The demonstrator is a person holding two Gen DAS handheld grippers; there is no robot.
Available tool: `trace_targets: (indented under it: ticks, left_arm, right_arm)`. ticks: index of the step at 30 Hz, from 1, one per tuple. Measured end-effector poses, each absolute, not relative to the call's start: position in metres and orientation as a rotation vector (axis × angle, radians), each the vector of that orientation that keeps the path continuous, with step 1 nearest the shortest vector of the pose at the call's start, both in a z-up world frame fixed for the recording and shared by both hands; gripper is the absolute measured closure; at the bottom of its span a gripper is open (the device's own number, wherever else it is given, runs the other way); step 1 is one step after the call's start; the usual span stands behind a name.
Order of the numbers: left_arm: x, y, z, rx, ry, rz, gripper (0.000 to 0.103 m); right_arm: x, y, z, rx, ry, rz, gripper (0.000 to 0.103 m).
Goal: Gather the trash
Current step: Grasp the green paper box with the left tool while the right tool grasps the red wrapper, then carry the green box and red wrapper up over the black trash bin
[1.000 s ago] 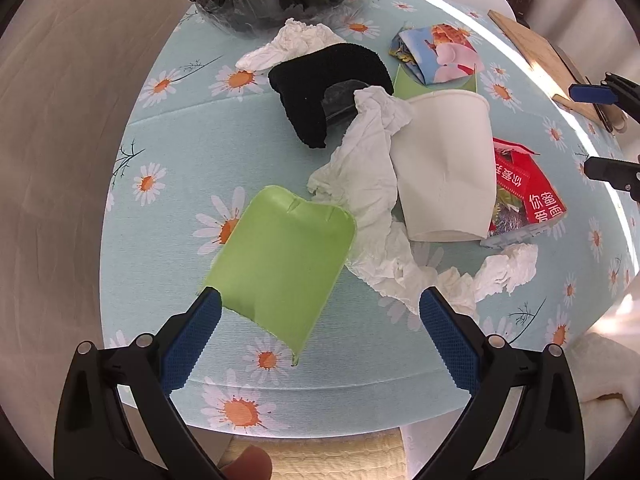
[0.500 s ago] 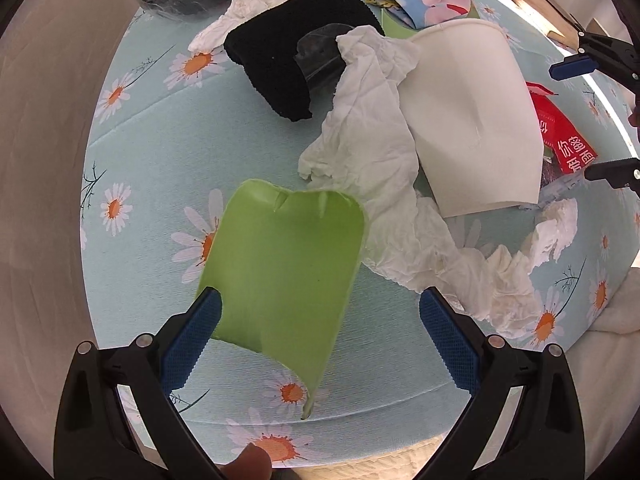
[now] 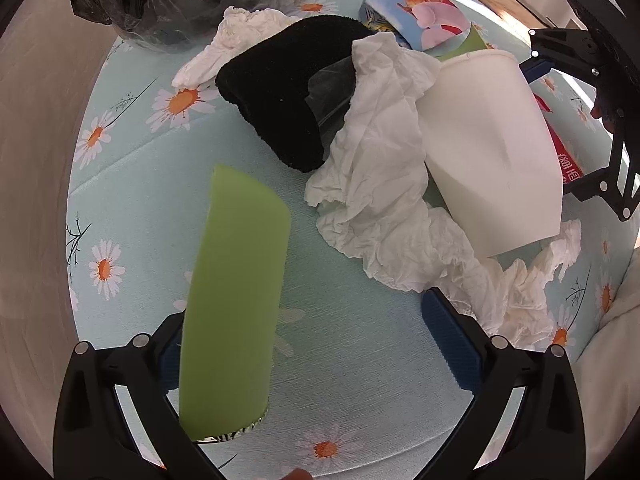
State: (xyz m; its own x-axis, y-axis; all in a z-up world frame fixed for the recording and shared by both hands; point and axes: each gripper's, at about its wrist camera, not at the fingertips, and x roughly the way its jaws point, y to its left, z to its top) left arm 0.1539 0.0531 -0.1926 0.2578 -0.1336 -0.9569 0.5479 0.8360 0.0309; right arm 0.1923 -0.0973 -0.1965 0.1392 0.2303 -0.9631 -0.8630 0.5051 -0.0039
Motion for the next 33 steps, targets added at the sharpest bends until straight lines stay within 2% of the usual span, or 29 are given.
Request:
trace_targets:
  ticks: [5,12,13,15,17,18,19,20,21,22,23,26,33]
  left_arm:
    - [0.14,0.06,-0.195,0.385,1.129,-0.524,0.004]
    - [0.138,0.06,-0.192,0.374,1.124,-0.49,0.005]
    - [0.141,0.061,-0.193,0.373,1.123,-0.488,0.008]
    - [0.137,0.061,-0.187,0.368,1.087,-0.484,0.026]
    - [0.133,0.061,-0.185,0.353,1.069,-0.459,0.047]
    - [0.132,0.063,-0.183,0.328,1.064,-0.455,0.055]
    - [0.131,0.064,-0.182,0.313,1.061,-0.436,0.075]
    - [0.13,0.065,-0.181,0.293,1.057,-0.429,0.083]
    - [0.13,0.065,-0.179,0.278,1.054,-0.421,0.085]
    - [0.129,0.065,-0.178,0.27,1.05,-0.412,0.088]
    - [0.129,0.065,-0.176,0.264,1.046,-0.404,0.091]
    - [0.127,0.066,-0.17,0.254,1.048,-0.393,0.096]
    - [0.117,0.073,-0.151,0.235,1.018,-0.366,0.096]
  right_arm:
    - [0.191,-0.098,-0.196,-0.618,1.144,0.842,0.006]
    - [0.186,-0.107,-0.191,-0.565,1.121,0.803,0.007]
    - [0.185,-0.108,-0.191,-0.551,1.117,0.789,0.007]
    - [0.182,-0.112,-0.191,-0.524,1.112,0.752,0.008]
    - [0.177,-0.118,-0.187,-0.481,1.091,0.724,0.026]
    - [0.174,-0.122,-0.182,-0.455,1.082,0.695,0.039]
    - [0.173,-0.127,-0.18,-0.416,1.088,0.675,0.047]
    - [0.173,-0.133,-0.177,-0.367,1.095,0.677,0.059]
    - [0.173,-0.139,-0.174,-0.325,1.097,0.664,0.072]
    - [0.176,-0.146,-0.173,-0.267,1.12,0.655,0.077]
    - [0.177,-0.153,-0.172,-0.215,1.137,0.647,0.081]
    - [0.173,-0.163,-0.167,-0.161,1.14,0.627,0.081]
    - [0.16,-0.182,-0.141,-0.106,1.091,0.571,0.084]
